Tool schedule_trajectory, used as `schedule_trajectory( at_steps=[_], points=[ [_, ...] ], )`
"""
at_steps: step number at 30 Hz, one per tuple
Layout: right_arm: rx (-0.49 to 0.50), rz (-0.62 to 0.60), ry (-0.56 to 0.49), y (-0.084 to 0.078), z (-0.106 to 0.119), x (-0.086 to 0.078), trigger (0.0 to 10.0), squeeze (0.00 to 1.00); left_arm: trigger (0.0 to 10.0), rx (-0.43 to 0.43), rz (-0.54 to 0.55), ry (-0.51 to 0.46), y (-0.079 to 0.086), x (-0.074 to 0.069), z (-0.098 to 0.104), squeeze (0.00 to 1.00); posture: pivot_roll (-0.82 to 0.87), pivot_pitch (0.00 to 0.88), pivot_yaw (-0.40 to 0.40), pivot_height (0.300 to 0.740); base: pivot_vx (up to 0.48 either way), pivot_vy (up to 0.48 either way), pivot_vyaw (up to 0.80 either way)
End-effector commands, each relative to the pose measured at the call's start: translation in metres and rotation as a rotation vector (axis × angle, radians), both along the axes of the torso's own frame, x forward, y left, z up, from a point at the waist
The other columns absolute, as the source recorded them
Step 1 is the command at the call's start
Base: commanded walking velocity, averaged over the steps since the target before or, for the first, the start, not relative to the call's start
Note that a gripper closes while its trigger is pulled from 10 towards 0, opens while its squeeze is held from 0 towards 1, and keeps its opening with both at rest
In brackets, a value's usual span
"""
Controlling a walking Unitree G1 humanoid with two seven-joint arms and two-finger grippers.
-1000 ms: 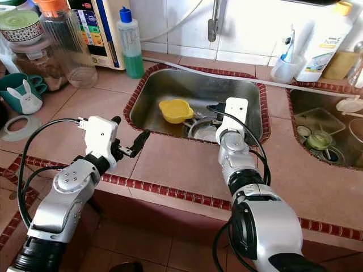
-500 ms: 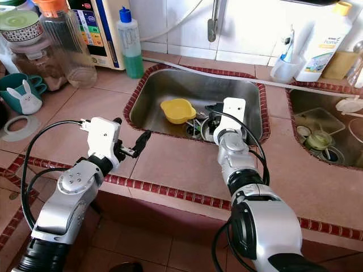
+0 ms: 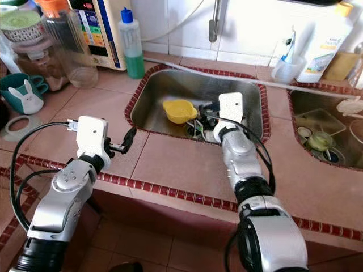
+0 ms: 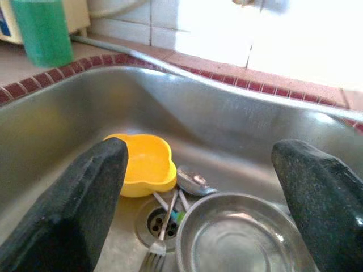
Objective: Kitchen organization
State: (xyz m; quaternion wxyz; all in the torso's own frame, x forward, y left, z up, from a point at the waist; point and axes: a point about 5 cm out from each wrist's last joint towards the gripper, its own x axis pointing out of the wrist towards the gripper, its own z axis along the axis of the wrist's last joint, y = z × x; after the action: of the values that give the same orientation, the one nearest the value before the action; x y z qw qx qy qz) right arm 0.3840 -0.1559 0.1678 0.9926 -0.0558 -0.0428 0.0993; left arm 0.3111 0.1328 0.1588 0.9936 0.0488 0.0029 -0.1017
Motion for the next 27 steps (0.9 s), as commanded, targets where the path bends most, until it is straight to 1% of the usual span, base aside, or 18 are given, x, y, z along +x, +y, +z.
schedule_trajectory(
  at_steps=[1,3,4,5,6,7,9,11,13,15,17,19,21,22,23,24,25,27],
  points=[
    [-0.048,0.053,-0.040,0.001,0.007,-0.008,10.0,1.00,10.0,0.011,0.060,0.025,0.003,0.000,0.000,0.00,0.05,0.104,0.022,0.740,0.000,0.000,0.00],
    [-0.042,0.059,-0.057,-0.002,0.007,-0.021,10.0,1.00,10.0,-0.015,0.110,0.057,0.005,-0.003,-0.003,0.00,0.03,0.095,0.021,0.740,0.000,0.000,0.00],
    [-0.032,0.057,-0.056,-0.002,0.007,-0.025,10.0,1.00,10.0,-0.018,0.112,0.066,0.005,-0.004,-0.005,0.00,0.03,0.092,0.021,0.740,0.000,0.000,0.00],
    [-0.032,0.057,-0.056,-0.002,0.007,-0.025,10.0,1.00,10.0,-0.018,0.112,0.066,0.005,-0.004,-0.005,0.00,0.03,0.092,0.021,0.740,0.000,0.000,0.00],
    [-0.042,0.067,-0.072,-0.001,0.006,-0.033,10.0,1.00,10.0,-0.041,0.079,0.053,0.004,-0.008,-0.006,0.00,0.02,0.088,0.024,0.740,0.000,0.000,0.00],
    [-0.042,0.067,-0.072,-0.001,0.006,-0.033,10.0,1.00,10.0,-0.041,0.079,0.053,0.004,-0.008,-0.006,0.00,0.02,0.088,0.024,0.740,0.000,0.000,0.00],
    [-0.058,0.067,-0.102,0.002,0.007,-0.050,10.0,1.00,10.0,-0.073,0.044,0.037,0.004,-0.017,-0.011,0.00,0.01,0.079,0.033,0.740,0.000,0.000,0.00],
    [-0.065,0.058,-0.117,0.002,0.008,-0.053,10.0,1.00,10.0,-0.063,0.041,0.041,0.004,-0.019,-0.013,0.00,0.00,0.074,0.039,0.740,0.000,0.000,0.00],
    [-0.052,0.033,-0.122,0.001,0.009,-0.061,10.0,1.00,10.0,-0.055,0.028,0.046,0.005,-0.023,-0.017,0.00,-0.01,0.072,0.043,0.740,0.000,0.000,0.00],
    [-0.066,0.033,-0.129,0.001,0.010,-0.069,10.0,1.00,10.0,-0.083,0.025,0.089,0.005,-0.027,-0.024,0.00,-0.01,0.071,0.046,0.740,0.000,0.000,0.00],
    [-0.075,0.033,-0.131,0.000,0.011,-0.073,10.0,1.00,10.0,-0.049,0.028,0.085,0.007,-0.029,-0.026,0.00,-0.02,0.068,0.048,0.740,0.000,0.000,0.00],
    [-0.079,0.025,-0.122,-0.007,0.015,-0.078,10.0,1.00,10.0,-0.030,0.010,0.084,0.007,-0.034,-0.028,0.00,-0.02,0.064,0.050,0.740,0.000,0.000,0.00],
    [-0.083,0.021,-0.117,-0.009,0.017,-0.080,10.0,1.00,10.0,-0.006,0.006,0.077,0.008,-0.035,-0.029,0.00,-0.03,0.063,0.050,0.740,0.000,0.000,0.00],
    [-0.093,0.024,-0.114,-0.011,0.018,-0.083,10.0,1.00,10.0,-0.027,0.010,0.098,0.010,-0.037,-0.032,0.00,-0.03,0.061,0.051,0.740,0.000,0.000,0.00],
    [-0.105,0.029,-0.115,-0.015,0.019,-0.085,10.0,1.00,10.0,-0.032,0.012,0.100,0.011,-0.038,-0.033,0.00,-0.03,0.059,0.052,0.740,0.000,0.000,0.00],
    [-0.120,0.036,-0.112,-0.020,0.021,-0.089,10.0,0.95,10.0,-0.024,0.011,0.098,0.013,-0.040,-0.034,0.00,-0.03,0.059,0.052,0.740,0.000,0.000,0.00],
    [-0.120,0.036,-0.112,-0.020,0.021,-0.089,10.0,0.95,10.0,-0.024,0.011,0.098,0.013,-0.040,-0.034,0.00,-0.03,0.059,0.052,0.740,0.000,0.000,0.00],
    [-0.130,0.031,-0.108,-0.026,0.023,-0.092,10.0,0.87,10.0,-0.017,0.019,0.095,0.016,-0.041,-0.034,0.00,-0.03,0.058,0.053,0.740,0.000,0.000,0.00]
  ],
)
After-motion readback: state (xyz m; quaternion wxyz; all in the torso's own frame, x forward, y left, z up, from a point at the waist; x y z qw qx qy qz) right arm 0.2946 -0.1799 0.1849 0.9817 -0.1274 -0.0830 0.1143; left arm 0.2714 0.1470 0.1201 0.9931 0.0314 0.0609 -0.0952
